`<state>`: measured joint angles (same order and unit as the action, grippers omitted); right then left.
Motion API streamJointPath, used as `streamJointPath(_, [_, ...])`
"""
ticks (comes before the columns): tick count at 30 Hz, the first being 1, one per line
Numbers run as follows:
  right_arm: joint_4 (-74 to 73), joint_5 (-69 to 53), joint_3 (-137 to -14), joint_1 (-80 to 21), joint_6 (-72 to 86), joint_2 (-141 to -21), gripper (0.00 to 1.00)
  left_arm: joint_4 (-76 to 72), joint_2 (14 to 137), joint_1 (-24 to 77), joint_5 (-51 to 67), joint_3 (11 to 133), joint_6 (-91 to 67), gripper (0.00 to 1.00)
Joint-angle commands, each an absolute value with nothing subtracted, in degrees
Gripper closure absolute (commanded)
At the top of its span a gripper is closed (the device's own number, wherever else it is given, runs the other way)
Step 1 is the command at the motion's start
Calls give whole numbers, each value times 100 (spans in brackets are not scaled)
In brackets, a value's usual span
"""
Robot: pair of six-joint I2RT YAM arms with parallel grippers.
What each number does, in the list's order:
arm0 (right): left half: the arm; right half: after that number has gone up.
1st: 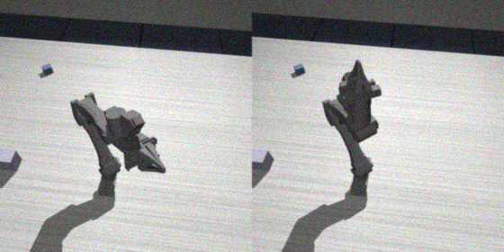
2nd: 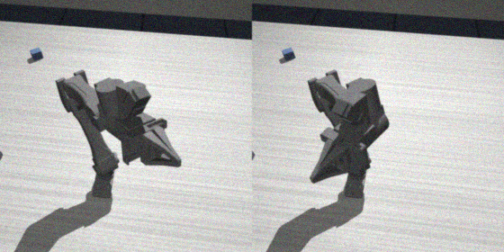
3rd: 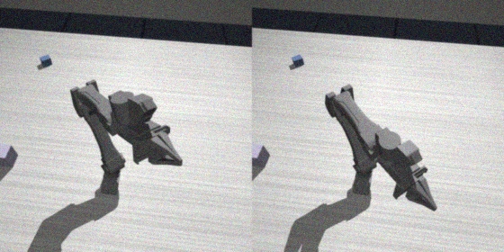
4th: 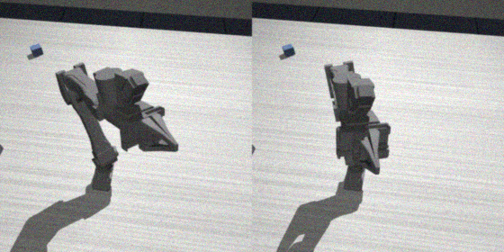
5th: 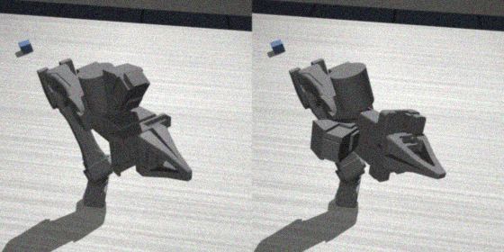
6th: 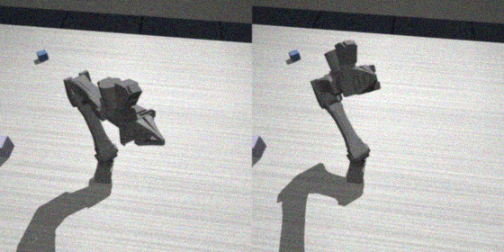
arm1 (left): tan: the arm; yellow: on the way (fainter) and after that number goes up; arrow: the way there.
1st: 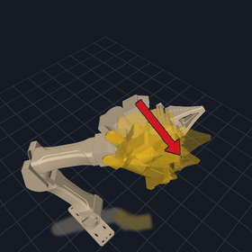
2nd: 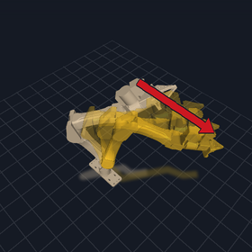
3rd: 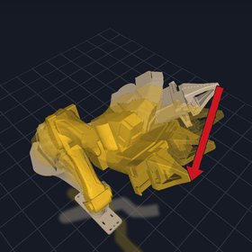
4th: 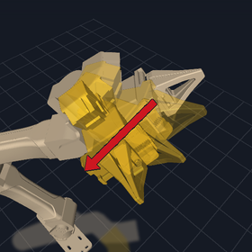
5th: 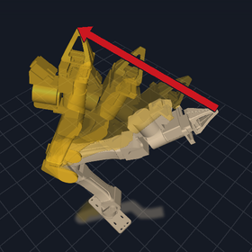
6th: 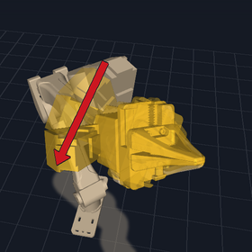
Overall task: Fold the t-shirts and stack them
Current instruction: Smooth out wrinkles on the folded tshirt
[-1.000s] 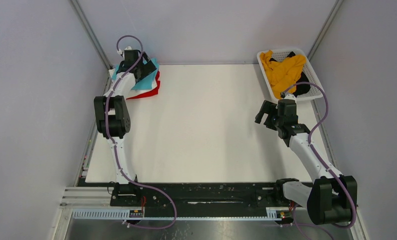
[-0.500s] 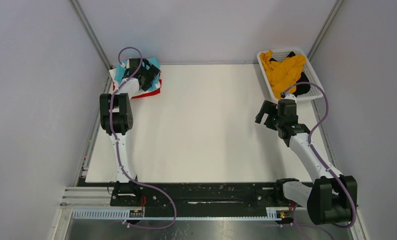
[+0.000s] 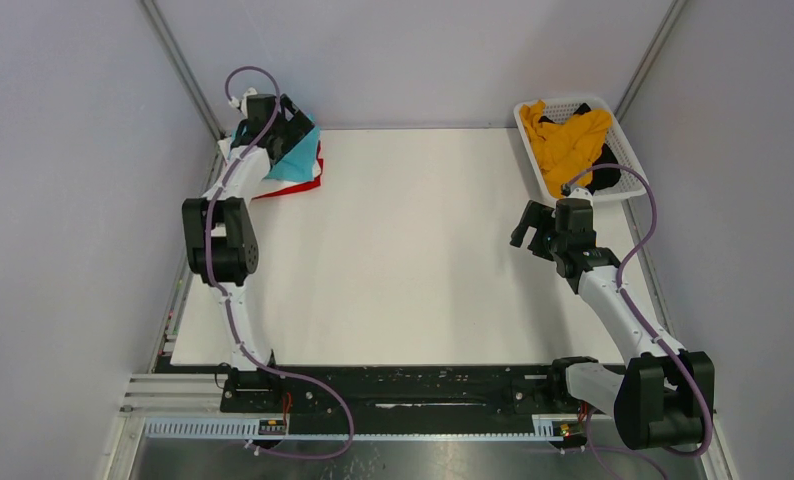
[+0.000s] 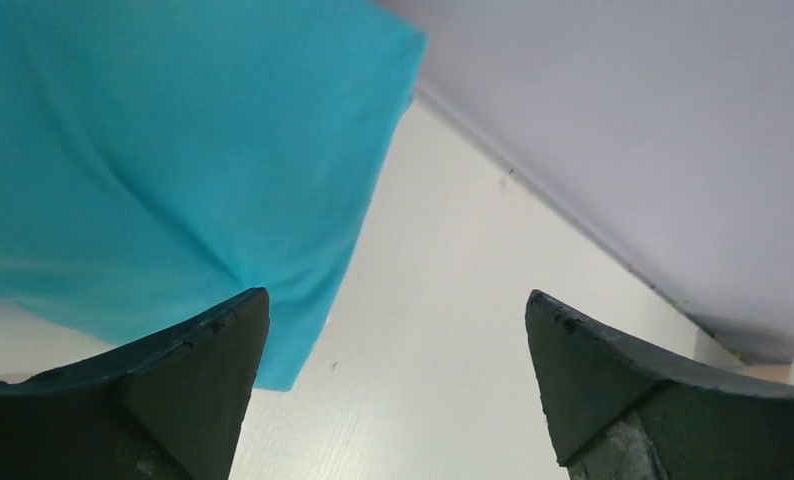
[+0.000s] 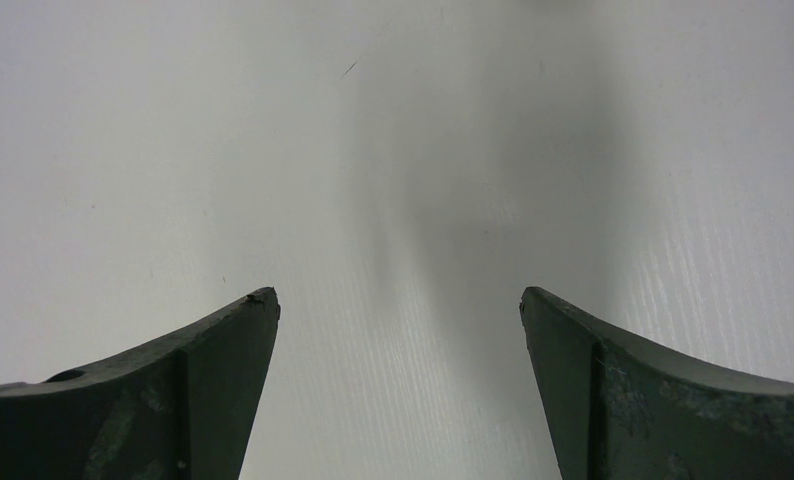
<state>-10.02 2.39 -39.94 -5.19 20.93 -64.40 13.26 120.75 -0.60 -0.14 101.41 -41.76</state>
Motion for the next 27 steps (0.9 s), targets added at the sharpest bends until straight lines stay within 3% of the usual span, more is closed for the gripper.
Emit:
streamJointPath(1, [-976, 271, -4122, -492, 2048, -6416, 1, 1218, 11839, -367, -253, 10493, -3866, 1])
streamJointPath(8, [-980, 294, -4149, -492, 2024, -6462, 1, 1282, 12578, -679, -617, 10897, -3897, 1])
streamJointPath(14, [-1023, 345, -4168, -492, 1996, -6488, 1, 1282, 12770, -833, -777, 10390, -4396, 1])
streamJointPath(20, [-1025, 312, -4197, -490, 1997, -6531, 1, 813, 12503, -1118, -563, 9404, -5098, 1])
streamJointPath(27, [-1011, 246, -4145, -492, 2054, -6436, 1, 764, 11911, -1187, -666, 9182, -4932, 1])
